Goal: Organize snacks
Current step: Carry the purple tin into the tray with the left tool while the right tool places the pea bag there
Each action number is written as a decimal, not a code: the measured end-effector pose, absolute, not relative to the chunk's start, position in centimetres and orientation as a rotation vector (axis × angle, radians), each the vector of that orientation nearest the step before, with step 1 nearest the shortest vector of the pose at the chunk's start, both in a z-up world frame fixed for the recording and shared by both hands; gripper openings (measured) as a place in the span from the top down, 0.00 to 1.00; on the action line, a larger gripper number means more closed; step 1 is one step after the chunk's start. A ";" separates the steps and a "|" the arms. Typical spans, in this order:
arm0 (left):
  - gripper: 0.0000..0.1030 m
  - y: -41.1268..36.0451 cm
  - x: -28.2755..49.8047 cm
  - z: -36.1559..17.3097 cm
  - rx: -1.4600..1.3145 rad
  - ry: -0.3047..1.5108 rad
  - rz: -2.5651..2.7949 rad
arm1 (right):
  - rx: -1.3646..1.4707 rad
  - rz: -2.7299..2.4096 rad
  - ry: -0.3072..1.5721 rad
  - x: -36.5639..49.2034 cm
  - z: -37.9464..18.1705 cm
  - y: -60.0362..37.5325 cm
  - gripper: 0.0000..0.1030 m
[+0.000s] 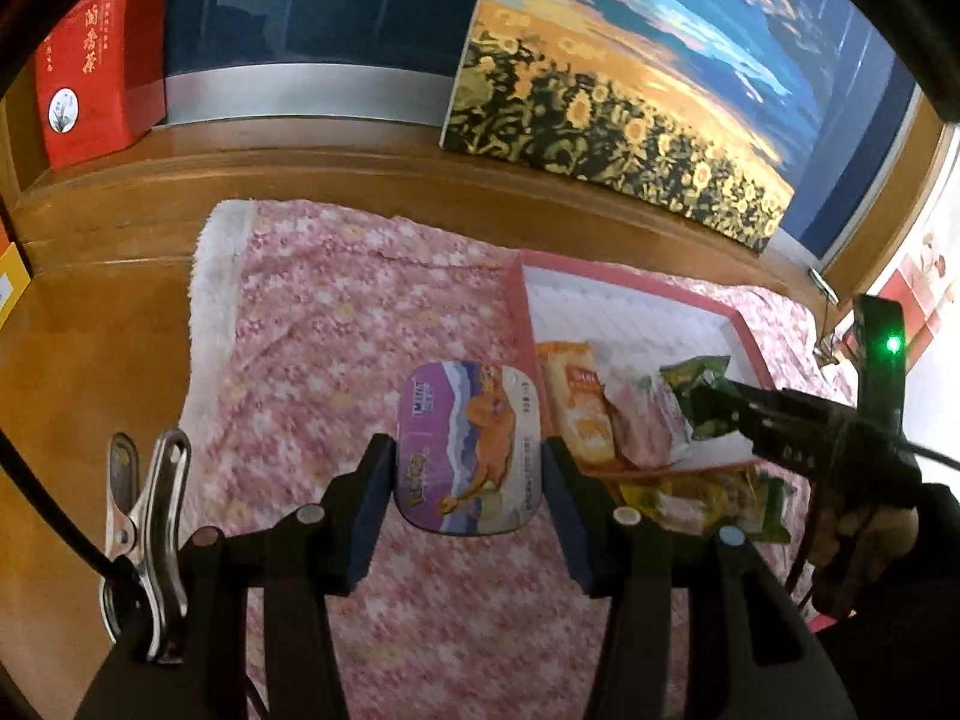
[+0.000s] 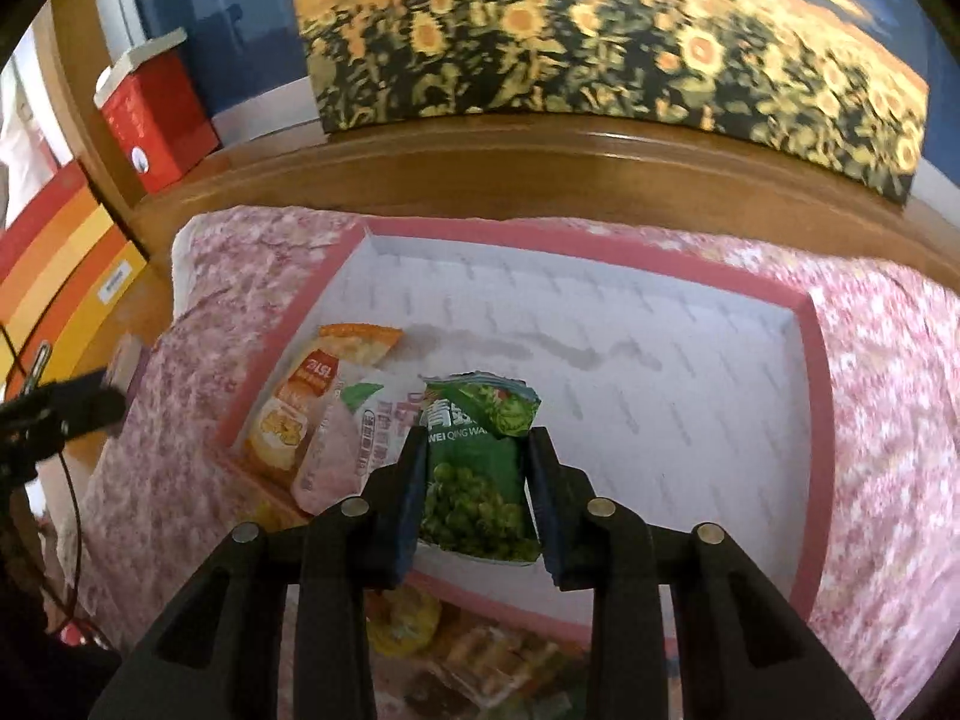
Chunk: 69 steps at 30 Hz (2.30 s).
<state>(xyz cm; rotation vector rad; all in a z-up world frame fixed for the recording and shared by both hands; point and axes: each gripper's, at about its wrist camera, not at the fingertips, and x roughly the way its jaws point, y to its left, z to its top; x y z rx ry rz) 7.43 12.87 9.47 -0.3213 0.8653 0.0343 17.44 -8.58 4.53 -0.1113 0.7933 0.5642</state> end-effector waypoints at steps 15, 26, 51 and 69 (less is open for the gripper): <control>0.49 10.3 10.6 9.4 -0.300 0.868 -0.076 | 0.185 0.611 0.849 23.9 5.1 -7.3 0.69; 0.49 9.9 15.4 10.9 -0.296 0.836 -0.123 | 0.181 0.648 1.014 26.4 2.8 -4.3 0.48; 0.24 7.9 22.6 8.3 -0.291 0.900 -0.043 | 0.314 0.702 0.934 29.1 3.3 -8.3 0.65; 0.75 9.4 15.5 9.1 -0.313 0.922 -0.051 | 0.453 0.751 1.067 27.6 1.3 -7.8 0.83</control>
